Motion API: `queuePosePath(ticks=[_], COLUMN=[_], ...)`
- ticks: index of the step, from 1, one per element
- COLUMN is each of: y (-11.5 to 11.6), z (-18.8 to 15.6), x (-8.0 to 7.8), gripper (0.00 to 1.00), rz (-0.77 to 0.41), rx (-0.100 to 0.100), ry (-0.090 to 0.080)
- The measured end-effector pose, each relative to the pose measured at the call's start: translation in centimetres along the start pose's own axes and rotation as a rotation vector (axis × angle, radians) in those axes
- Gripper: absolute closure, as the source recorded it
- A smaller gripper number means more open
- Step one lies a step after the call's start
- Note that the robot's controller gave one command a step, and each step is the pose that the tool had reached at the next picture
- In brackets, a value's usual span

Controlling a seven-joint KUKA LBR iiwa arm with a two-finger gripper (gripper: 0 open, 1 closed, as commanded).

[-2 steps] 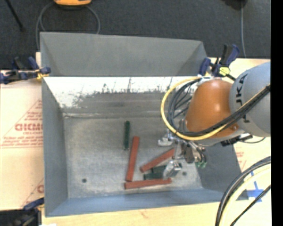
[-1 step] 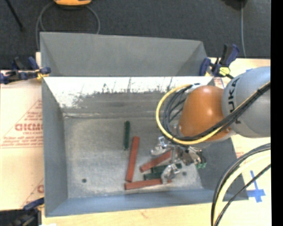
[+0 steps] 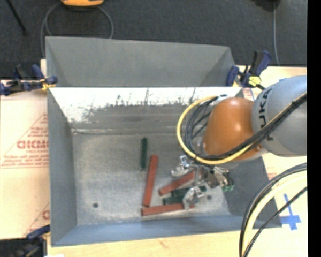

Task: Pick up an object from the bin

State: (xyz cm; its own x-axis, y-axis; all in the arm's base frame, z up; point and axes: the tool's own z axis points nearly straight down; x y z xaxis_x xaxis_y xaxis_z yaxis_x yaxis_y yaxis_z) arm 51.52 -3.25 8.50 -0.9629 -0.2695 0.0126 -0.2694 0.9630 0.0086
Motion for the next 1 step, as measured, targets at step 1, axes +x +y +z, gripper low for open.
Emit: queuePosePath(ticks=[1], y=[-4.52], z=[-18.09], x=[-3.55], gripper=[1.00], rz=[-0.131], rx=[0.013], ry=[-0.019])
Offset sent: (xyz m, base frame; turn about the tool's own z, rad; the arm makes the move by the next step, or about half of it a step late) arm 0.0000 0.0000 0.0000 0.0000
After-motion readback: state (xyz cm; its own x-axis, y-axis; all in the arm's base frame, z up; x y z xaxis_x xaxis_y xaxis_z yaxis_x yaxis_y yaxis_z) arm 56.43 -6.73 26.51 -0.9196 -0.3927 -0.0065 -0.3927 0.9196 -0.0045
